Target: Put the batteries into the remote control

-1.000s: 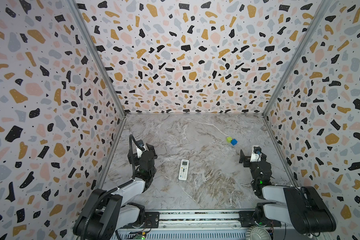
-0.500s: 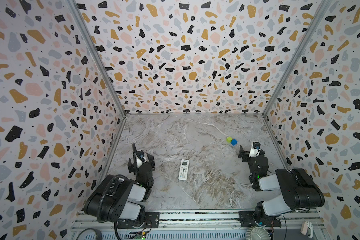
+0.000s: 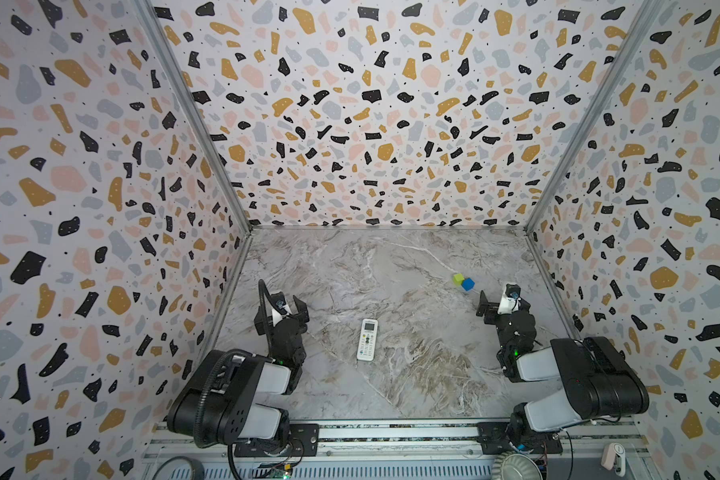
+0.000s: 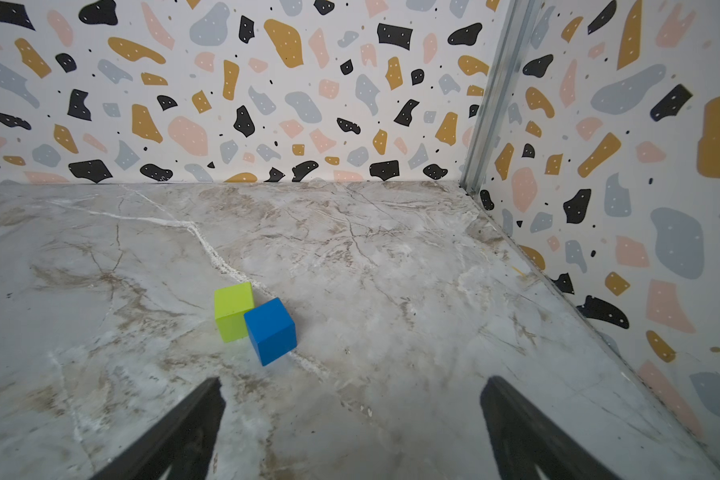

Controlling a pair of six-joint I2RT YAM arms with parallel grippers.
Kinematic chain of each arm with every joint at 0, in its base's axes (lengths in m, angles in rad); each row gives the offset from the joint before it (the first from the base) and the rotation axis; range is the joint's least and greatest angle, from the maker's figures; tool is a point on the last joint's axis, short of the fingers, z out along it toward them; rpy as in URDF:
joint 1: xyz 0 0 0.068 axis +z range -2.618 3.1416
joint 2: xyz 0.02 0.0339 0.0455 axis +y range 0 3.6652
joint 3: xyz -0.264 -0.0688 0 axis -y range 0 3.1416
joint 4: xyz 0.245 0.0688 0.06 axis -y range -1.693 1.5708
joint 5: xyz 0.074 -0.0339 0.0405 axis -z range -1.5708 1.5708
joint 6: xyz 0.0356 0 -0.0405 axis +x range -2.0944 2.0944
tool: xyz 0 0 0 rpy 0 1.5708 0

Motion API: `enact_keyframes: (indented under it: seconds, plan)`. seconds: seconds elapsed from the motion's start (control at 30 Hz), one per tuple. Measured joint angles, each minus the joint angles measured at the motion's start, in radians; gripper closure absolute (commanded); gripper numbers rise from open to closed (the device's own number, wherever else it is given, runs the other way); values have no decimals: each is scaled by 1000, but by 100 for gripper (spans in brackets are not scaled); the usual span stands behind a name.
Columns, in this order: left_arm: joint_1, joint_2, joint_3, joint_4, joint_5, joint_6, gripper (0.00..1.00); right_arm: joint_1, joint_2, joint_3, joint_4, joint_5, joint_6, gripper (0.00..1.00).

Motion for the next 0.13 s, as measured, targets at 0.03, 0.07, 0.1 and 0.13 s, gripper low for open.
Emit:
enact_keyframes:
  seconds: [0.03, 0.07, 0.1, 0.13]
  plan:
    - [0, 0, 0, 0, 0, 0, 1, 0, 0, 0, -1, 0, 0, 1]
    - [0, 0, 0, 0, 0, 0, 0, 0, 0, 0, -1, 0, 0, 1]
    - [0, 0, 0, 0, 0, 0, 0, 0, 0, 0, -1, 0, 0, 1]
    - [0, 0, 0, 0, 0, 0, 1, 0, 0, 0, -2, 0, 0, 1]
